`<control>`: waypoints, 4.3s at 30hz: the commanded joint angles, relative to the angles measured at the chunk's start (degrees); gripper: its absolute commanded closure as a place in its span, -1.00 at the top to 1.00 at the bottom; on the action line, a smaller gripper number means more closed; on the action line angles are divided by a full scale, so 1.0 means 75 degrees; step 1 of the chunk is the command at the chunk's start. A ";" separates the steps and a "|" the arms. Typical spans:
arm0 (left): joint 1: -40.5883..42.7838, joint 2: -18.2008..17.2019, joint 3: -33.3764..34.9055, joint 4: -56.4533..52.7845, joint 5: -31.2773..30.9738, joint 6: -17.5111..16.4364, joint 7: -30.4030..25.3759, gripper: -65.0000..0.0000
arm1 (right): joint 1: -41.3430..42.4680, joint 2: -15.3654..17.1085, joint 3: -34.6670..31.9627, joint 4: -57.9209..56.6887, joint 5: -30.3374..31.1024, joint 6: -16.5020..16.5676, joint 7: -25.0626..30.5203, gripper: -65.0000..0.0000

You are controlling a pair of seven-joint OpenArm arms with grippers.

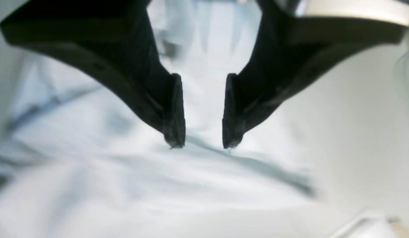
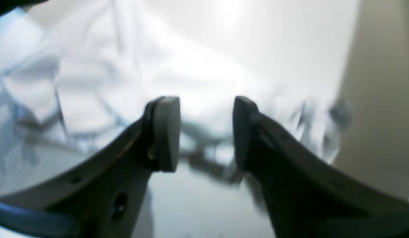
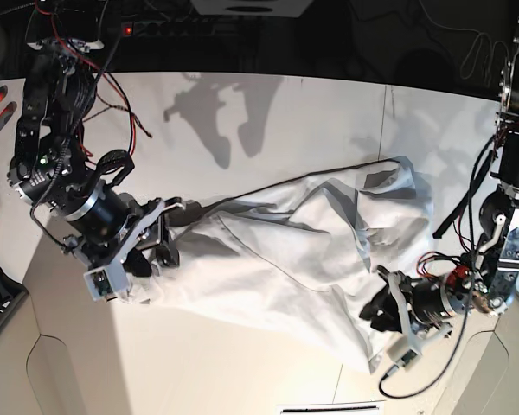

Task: Layout the t-shirt on the table in an organized manner, then fold the t-shirt properly
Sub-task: 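Grasp the shirt fabric with the left gripper and drag it toward the right gripper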

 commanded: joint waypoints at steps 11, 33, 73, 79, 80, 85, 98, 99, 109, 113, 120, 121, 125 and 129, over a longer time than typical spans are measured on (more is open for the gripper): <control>0.0393 0.1221 0.0752 0.0373 0.1378 -0.0184 -0.0233 -0.09 | -0.1078 0.0230 0.0455 0.0125 -0.1177 -0.1393 0.0154 -0.23; 0.0393 0.1440 0.5517 0.1005 0.5272 0.3547 -0.0493 -0.09 | -0.1154 0.0227 0.0927 0.0125 -0.1317 -0.1743 0.0114 -0.23; 0.0353 0.2110 0.5499 0.1693 0.4232 0.3316 0.0385 0.11 | -0.1154 0.0227 0.0927 0.0125 -0.1314 -0.1743 0.0201 -0.23; 0.0393 0.2305 0.5499 0.1687 0.4916 0.3856 0.0315 0.11 | -0.1154 0.0227 0.0927 0.0125 -0.1314 -0.1743 0.0201 -0.23; 0.0399 0.2302 0.5499 0.1670 0.4911 0.3844 0.0318 0.11 | -0.1154 0.0227 0.0927 0.0125 -0.1314 -0.1743 0.0201 -0.23; 0.0396 0.2308 0.5499 0.1204 0.4852 0.3826 0.0280 0.11 | -0.1154 0.0227 0.0927 0.0125 -0.1314 -0.1743 0.0204 -0.23; 0.0393 0.2326 0.5499 0.0495 0.5281 0.4479 -0.0428 -0.93 | -0.1151 0.0227 0.0927 0.0125 -0.1314 -0.1740 0.0233 -0.23; 0.0391 0.2326 0.5499 0.0495 0.5298 0.4561 -0.0475 -1.00 | -0.1151 0.0227 0.0927 0.0125 -0.1314 -0.1740 0.0230 -0.23; 0.0388 0.2314 0.5499 0.0495 0.5552 0.4613 -0.0207 -0.70 | -0.1151 0.0227 0.0927 0.0125 -0.1314 -0.1743 0.0230 -0.23; 0.0358 0.2276 0.5499 0.0493 0.5738 0.4707 -0.0181 0.26 | -0.1151 0.0227 0.0927 0.0125 -0.1314 -0.1740 0.0233 -0.23; -0.0090 0.2442 0.5499 -0.0114 0.5249 0.4188 -0.0303 0.25 | -0.1154 0.0227 0.0927 0.0125 -0.1314 -0.1740 0.0233 -0.23; -0.0160 0.2506 0.5499 -0.0306 0.5149 0.4042 -0.0350 0.22 | -0.1151 0.0227 0.0927 0.0125 -0.1314 -0.1740 0.0233 -0.23; -0.0262 0.2728 0.5499 -0.0848 0.5053 0.3791 -0.0469 -0.74 | -0.1151 0.0227 0.0927 0.0125 -0.1311 -0.1740 0.0233 -0.23; -0.0289 0.2702 0.5499 -0.0612 0.5307 0.3815 -0.0245 -1.00 | -0.1151 0.0227 0.0927 0.0125 -0.1314 -0.1737 0.0236 -0.23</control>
